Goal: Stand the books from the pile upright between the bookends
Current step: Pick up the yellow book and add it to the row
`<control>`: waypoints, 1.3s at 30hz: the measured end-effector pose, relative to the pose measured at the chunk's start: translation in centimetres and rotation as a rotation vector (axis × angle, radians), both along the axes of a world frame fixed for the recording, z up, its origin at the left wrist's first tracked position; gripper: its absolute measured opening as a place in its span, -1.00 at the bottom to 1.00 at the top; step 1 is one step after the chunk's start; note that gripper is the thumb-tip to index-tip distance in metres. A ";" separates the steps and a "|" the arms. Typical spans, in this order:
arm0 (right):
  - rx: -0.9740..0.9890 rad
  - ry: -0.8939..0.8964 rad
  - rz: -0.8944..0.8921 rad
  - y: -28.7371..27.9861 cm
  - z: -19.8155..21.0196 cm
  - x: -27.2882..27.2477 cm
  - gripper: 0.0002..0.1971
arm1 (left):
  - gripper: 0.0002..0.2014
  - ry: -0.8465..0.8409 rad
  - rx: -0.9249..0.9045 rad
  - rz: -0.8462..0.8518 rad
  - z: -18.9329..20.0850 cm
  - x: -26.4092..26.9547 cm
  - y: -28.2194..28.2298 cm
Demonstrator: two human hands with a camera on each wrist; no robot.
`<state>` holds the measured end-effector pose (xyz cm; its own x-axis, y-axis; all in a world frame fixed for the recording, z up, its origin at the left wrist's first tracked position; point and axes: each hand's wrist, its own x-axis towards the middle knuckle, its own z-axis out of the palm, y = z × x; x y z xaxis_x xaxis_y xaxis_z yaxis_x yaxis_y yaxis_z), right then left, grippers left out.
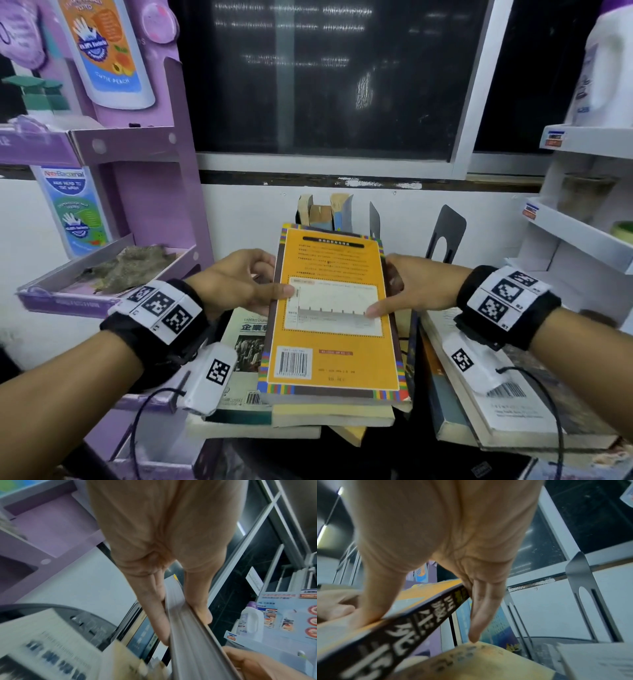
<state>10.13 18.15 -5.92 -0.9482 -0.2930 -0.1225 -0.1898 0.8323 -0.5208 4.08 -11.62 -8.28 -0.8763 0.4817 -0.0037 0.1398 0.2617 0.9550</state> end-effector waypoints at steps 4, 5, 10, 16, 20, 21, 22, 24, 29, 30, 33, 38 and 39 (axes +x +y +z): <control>-0.185 0.084 -0.120 0.1 1.4 0.1 -0.40 | -0.45 0.095 0.021 0.008 2.3 0.0 0.2; -0.155 0.140 -0.139 0.0 1.8 0.2 -0.26 | -0.47 0.130 0.018 0.007 2.9 -0.1 0.3; -0.177 0.351 -0.213 0.0 3.0 -0.1 0.01 | -0.50 0.299 0.041 0.009 4.8 -0.4 1.1; -0.190 0.487 -0.250 0.1 3.2 -0.2 -0.09 | -0.37 0.517 -0.051 0.055 4.6 -1.4 1.7; -0.190 0.487 -0.226 0.1 3.0 0.3 -0.15 | -0.29 0.589 -0.100 0.062 3.4 -2.1 1.8; -0.192 0.490 -0.218 0.1 3.1 0.3 -0.18 | -0.29 0.595 -0.110 0.062 3.2 -2.3 1.8; -0.197 0.488 -0.213 0.2 3.2 0.4 -0.21 | -0.29 0.596 -0.115 0.060 3.1 -2.5 1.8; -0.219 0.481 -0.201 0.2 3.4 0.4 -0.27 | -0.29 0.596 -0.118 0.049 3.0 -2.9 1.7; -0.236 0.496 -0.203 0.2 3.3 0.4 -0.32 | -0.29 0.619 -0.151 0.048 2.5 -3.9 2.0; -0.238 0.506 -0.205 0.1 3.3 0.4 -0.33 | -0.29 0.621 -0.157 0.047 2.5 -4.0 2.1; -0.261 0.527 -0.219 -0.1 3.2 0.6 -0.35 | -0.33 0.641 -0.181 0.035 2.6 -4.6 2.4; -0.268 0.560 -0.257 -0.1 3.4 1.0 -0.41 | -0.36 0.654 -0.234 0.008 3.2 -5.8 3.1; -0.264 0.565 -0.269 0.1 3.5 1.1 -0.41 | -0.35 0.665 -0.247 0.003 3.4 -5.9 3.5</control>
